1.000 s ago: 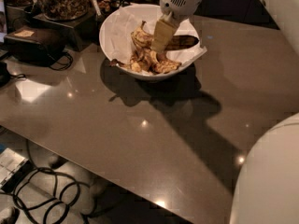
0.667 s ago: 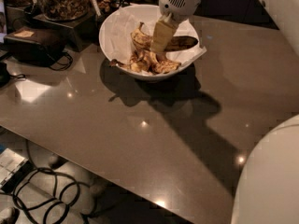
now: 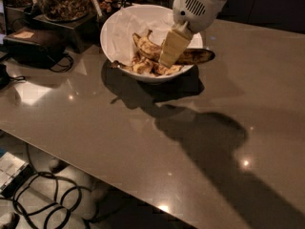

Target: Pick banana from white bowl

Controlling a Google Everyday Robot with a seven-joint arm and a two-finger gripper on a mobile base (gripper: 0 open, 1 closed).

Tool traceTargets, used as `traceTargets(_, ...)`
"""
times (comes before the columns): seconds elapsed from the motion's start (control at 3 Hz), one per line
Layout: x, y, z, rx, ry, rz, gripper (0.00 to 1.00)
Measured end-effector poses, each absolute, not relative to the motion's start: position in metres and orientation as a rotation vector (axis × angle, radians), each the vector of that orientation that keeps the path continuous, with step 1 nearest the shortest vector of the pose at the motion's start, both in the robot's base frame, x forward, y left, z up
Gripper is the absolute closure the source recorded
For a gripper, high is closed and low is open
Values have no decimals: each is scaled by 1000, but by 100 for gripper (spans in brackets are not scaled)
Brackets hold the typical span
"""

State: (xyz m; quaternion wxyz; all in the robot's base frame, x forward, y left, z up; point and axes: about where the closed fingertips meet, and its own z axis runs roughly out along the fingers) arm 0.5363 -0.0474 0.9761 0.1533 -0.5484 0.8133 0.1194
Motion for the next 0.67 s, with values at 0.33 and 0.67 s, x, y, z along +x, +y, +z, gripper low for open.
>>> traceTargets(0.33,470,-57,978,-1534,2397,384,100)
traceTargets(0.67,472,-56,980,-1529,2387,379,100)
